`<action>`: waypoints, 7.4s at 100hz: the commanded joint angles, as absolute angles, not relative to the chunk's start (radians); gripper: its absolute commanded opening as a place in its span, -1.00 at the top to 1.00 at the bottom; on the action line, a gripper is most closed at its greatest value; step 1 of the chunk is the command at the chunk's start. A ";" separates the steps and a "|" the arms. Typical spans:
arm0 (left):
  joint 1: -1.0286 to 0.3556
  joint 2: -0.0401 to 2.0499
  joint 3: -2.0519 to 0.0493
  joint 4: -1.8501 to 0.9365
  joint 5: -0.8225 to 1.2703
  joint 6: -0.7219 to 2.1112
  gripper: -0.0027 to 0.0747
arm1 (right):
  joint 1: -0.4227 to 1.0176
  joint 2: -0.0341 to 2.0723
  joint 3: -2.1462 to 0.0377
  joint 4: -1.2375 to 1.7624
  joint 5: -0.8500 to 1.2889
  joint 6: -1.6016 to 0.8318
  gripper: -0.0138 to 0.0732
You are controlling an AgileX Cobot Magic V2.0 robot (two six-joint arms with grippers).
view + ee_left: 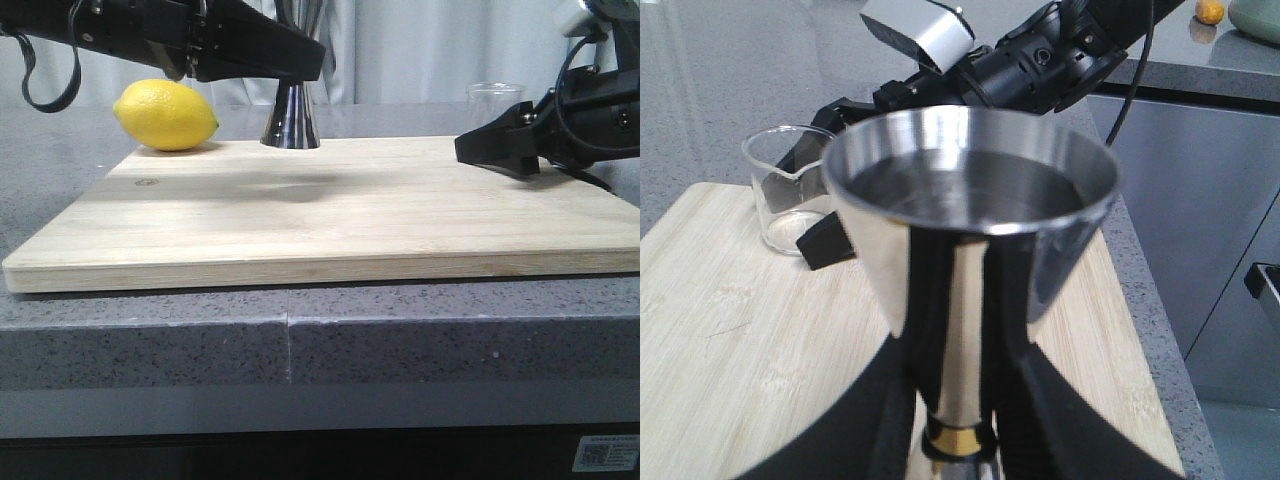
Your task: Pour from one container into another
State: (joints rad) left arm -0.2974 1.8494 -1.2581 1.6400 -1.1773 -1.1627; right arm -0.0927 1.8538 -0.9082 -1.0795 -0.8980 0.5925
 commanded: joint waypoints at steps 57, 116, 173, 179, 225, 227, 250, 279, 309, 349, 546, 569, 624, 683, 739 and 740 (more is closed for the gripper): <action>-0.303 1.793 -1.286 1.571 -1.360 -1.165 0.64 | -0.099 1.757 -0.930 -1.020 -0.935 0.662 -0.52; -0.303 1.793 -1.286 1.571 -1.360 -1.165 0.64 | -0.096 1.709 -0.930 -1.022 -0.942 0.702 -0.52; -0.303 1.793 -1.286 1.571 -1.360 -1.165 0.64 | -0.009 1.671 -1.004 -1.030 -0.885 0.710 -0.52; -0.303 1.793 -1.286 1.571 -1.360 -1.165 0.64 | -0.009 1.659 -1.013 -1.030 -0.873 0.710 -0.52; -0.303 1.793 -1.286 1.571 -1.360 -1.165 0.64 | -0.009 1.488 -1.059 -1.043 -0.810 0.745 -0.52; -0.303 1.793 -1.286 1.571 -1.360 -1.165 0.64 | -0.009 1.475 -1.059 -1.043 -0.802 0.749 -0.52; -0.297 1.793 -1.286 1.571 -1.360 -1.145 0.64 | -0.009 1.315 -1.059 -1.088 -0.715 0.843 -0.52; -0.286 1.793 -1.286 1.569 -1.360 -1.117 0.64 | -0.009 1.153 -1.059 -1.314 -0.699 1.114 -0.52; -0.211 1.793 -1.286 1.517 -1.362 -1.110 0.64 | -0.009 1.010 -1.059 -1.566 -0.701 1.356 -0.52; -0.204 1.811 -1.286 1.470 -1.362 -1.086 0.64 | -0.009 0.984 -1.055 -1.676 -0.717 1.466 -0.52; -0.194 1.880 -1.244 1.452 -1.362 -1.051 0.64 | -0.009 0.984 -1.020 -1.686 -0.708 1.476 -0.52; -0.194 1.880 -1.231 1.454 -1.362 -1.045 0.64 | -0.009 0.984 -1.020 -1.686 -0.710 1.477 -0.52; -0.194 1.880 -1.212 1.465 -1.362 -1.035 0.64 | -0.009 0.984 -1.020 -1.686 -0.722 1.477 -0.52; -0.192 1.880 -1.212 1.473 -1.310 -1.008 0.64 | -0.009 0.984 -1.020 -1.686 -0.733 1.493 -0.52; -0.192 1.880 -1.212 1.473 -1.295 -0.972 0.64 | -0.009 0.984 -1.020 -1.686 -0.733 1.495 -0.52; -0.192 1.880 -1.212 1.473 -1.292 -0.968 0.64 | -0.009 0.984 -1.020 -1.686 -0.733 1.495 -0.52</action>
State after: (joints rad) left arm -0.1951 1.9293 -1.1906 1.5311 -1.1709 -0.9845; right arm -0.0104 1.0025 -0.9969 -1.7267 -0.7428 1.4928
